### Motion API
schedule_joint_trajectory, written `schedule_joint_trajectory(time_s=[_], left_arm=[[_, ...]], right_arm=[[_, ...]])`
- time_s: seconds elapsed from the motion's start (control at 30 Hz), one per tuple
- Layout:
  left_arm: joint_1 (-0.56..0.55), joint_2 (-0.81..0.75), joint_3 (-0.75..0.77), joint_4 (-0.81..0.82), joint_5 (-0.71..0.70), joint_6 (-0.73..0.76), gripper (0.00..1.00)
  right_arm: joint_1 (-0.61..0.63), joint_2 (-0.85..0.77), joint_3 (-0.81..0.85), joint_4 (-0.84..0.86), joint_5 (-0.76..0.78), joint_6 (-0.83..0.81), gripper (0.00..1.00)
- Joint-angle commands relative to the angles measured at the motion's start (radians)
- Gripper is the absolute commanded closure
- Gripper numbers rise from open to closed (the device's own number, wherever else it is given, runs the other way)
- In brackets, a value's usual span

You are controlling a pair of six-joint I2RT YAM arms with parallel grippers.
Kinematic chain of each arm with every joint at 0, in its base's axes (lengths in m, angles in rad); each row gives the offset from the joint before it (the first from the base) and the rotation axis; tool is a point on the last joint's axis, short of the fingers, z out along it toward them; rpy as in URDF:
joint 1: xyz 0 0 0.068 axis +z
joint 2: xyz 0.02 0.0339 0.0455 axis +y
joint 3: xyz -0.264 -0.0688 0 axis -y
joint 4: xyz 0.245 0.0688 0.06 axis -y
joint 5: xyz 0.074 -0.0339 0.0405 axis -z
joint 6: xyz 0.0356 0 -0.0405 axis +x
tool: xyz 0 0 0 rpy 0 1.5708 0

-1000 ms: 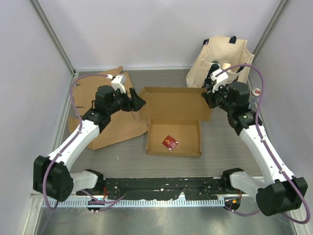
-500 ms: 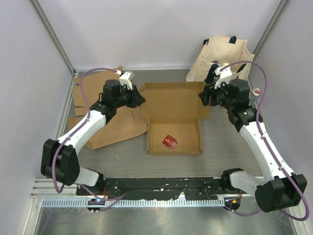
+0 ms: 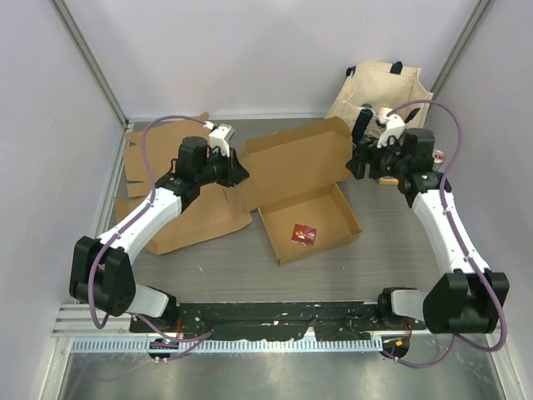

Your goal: Fold the paper box

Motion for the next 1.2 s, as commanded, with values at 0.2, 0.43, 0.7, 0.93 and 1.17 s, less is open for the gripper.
schedule_joint_trajectory(time_s=[0.2,0.43,0.7,0.93,1.17], left_arm=[[-0.019,-0.015,0.034,0.001,0.076,0.034,0.91],[-0.018,-0.026,0.036,-0.013,0.083,0.046,0.91],[-0.019,-0.015,0.048,-0.024,0.106,0.054,0.92],[-0.019,-0.004,0.064,-0.044,0.108,0.074,0.92],[-0.019,0.019,0.081,-0.057,0.106,0.077,0.92]], right_arm=[[-0.202,0.171,0.026,0.258,-0.482,0.059,0.28],[-0.202,0.254,0.052,0.29,-0.429,0.036,0.29],[-0.202,0.311,0.073,0.365,-0.391,0.03,0.29],[-0.202,0.398,0.174,0.332,-0.498,0.005,0.34],[-0.197,0.449,0.239,0.282,-0.552,-0.01,0.54]])
